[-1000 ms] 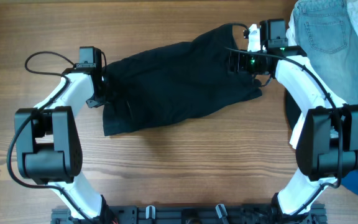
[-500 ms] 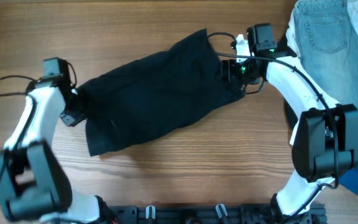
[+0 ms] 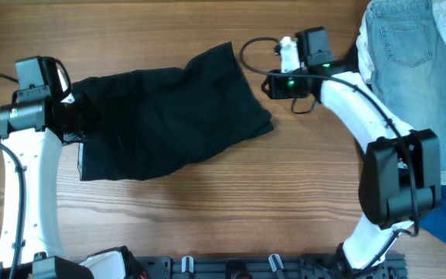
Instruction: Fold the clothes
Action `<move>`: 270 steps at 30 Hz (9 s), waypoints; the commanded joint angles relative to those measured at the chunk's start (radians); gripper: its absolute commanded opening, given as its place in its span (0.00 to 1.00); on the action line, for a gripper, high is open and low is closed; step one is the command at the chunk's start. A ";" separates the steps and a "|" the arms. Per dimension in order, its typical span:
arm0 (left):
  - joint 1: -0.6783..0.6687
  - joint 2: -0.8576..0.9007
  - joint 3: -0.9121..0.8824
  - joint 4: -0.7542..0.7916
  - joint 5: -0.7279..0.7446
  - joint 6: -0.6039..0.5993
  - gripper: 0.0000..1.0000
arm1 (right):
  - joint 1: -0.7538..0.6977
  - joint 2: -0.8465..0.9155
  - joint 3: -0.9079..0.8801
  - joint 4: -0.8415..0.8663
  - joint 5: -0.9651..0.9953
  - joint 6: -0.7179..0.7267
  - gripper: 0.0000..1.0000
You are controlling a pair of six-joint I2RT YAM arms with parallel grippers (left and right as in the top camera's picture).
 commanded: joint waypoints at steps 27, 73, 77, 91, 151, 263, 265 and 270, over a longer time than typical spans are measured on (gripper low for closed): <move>-0.574 0.373 0.029 0.700 0.146 -0.308 0.04 | 0.049 0.217 0.002 0.172 -0.234 0.136 0.05; -0.381 0.717 0.029 0.525 -0.125 0.342 1.00 | -0.240 -0.171 -0.002 -0.008 -0.119 0.126 0.22; -0.302 0.699 0.043 0.524 -0.128 0.450 0.99 | -0.240 -0.171 -0.002 -0.009 -0.119 0.126 0.22; -0.619 0.592 0.344 0.195 -0.020 0.409 1.00 | -0.240 -0.171 -0.002 -0.019 -0.120 0.126 0.27; -0.172 0.772 0.663 0.312 -0.355 0.221 1.00 | -0.240 -0.171 -0.002 -0.042 -0.119 0.103 0.37; 0.041 -1.404 -1.247 0.939 0.164 0.166 1.00 | -0.240 -0.297 -0.001 0.105 -0.096 0.076 1.00; 0.041 -1.404 -1.247 0.939 0.164 0.166 1.00 | -0.240 -0.297 -0.001 0.105 -0.096 0.076 1.00; 0.041 -1.404 -1.247 0.939 0.164 0.166 1.00 | -0.240 -0.297 -0.001 0.105 -0.096 0.076 1.00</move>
